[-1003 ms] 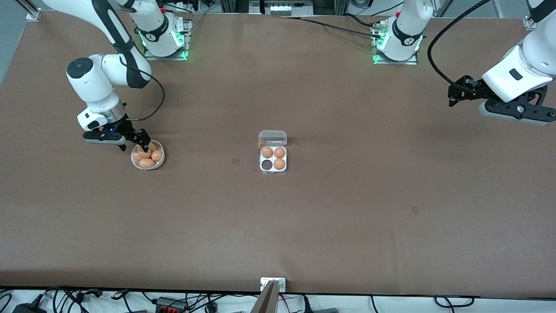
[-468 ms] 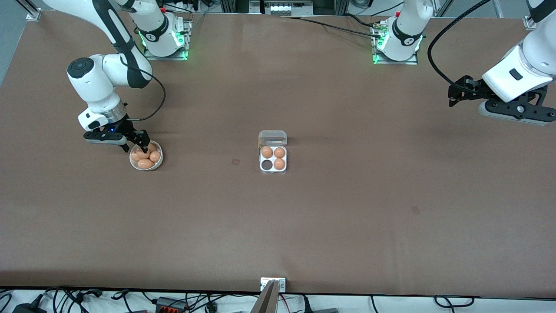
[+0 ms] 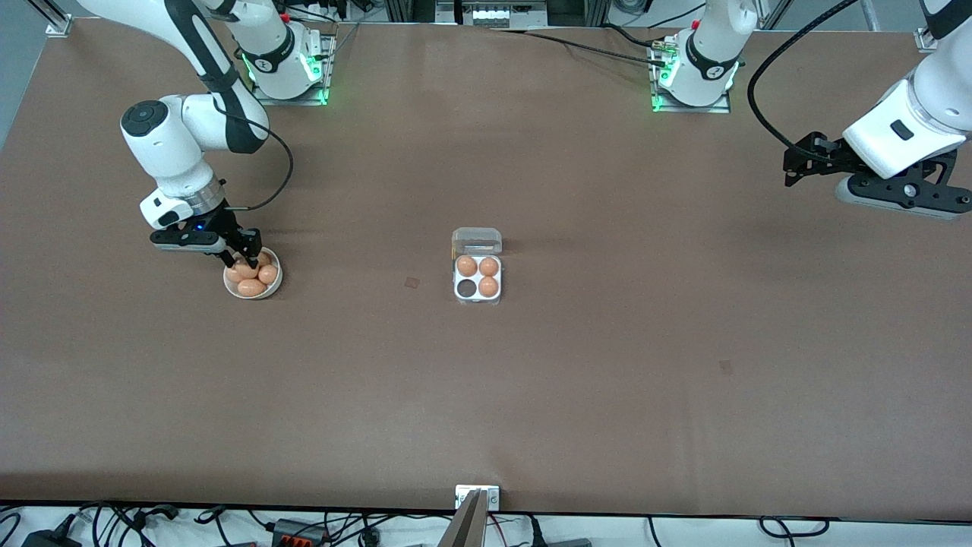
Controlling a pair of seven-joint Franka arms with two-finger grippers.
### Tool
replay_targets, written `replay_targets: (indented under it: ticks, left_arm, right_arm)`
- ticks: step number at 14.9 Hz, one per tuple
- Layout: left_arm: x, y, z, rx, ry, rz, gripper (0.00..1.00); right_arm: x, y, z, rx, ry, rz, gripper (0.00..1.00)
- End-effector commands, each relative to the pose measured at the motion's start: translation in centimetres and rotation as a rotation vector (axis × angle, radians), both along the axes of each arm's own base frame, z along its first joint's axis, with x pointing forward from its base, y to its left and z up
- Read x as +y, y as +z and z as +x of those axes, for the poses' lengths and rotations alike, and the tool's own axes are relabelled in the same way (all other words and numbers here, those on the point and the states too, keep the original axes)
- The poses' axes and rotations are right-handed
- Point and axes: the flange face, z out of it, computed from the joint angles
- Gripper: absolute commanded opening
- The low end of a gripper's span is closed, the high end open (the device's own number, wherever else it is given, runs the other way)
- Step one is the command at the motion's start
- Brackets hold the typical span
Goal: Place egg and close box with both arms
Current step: 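Lift the brown egg out of the bowl with the right gripper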
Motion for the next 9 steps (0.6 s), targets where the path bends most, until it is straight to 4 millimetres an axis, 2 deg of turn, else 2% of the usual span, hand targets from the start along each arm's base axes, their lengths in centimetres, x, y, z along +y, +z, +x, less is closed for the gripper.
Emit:
replay_targets:
  ticks: [1, 2, 5, 7, 9]
  left_arm:
    - [0.19, 0.87, -0.1, -0.006, -0.012, 0.005, 1.0]
    - [0.1, 0.94, -0.1, -0.008, -0.012, 0.005, 1.0]
    - [0.1, 0.88, -0.09, -0.008, -0.013, 0.005, 1.0]
    - [0.1, 0.88, -0.09, -0.008, -0.013, 0.005, 1.0]
    - [0.1, 0.87, -0.1, -0.006, -0.013, 0.005, 1.0]
  right_arm:
    - [0.19, 0.41, -0.04, -0.016, 0.007, -0.001, 0.45]
    - [0.19, 0.49, -0.03, -0.018, 0.007, -0.001, 0.41]
    - [0.05, 0.28, 0.08, -0.014, 0.004, -0.001, 0.37]
    - [0.05, 0.33, 0.14, -0.016, 0.007, -0.002, 0.27]
    - [-0.02, 0.31, 0.19, -0.016, 0.011, -0.004, 0.25]
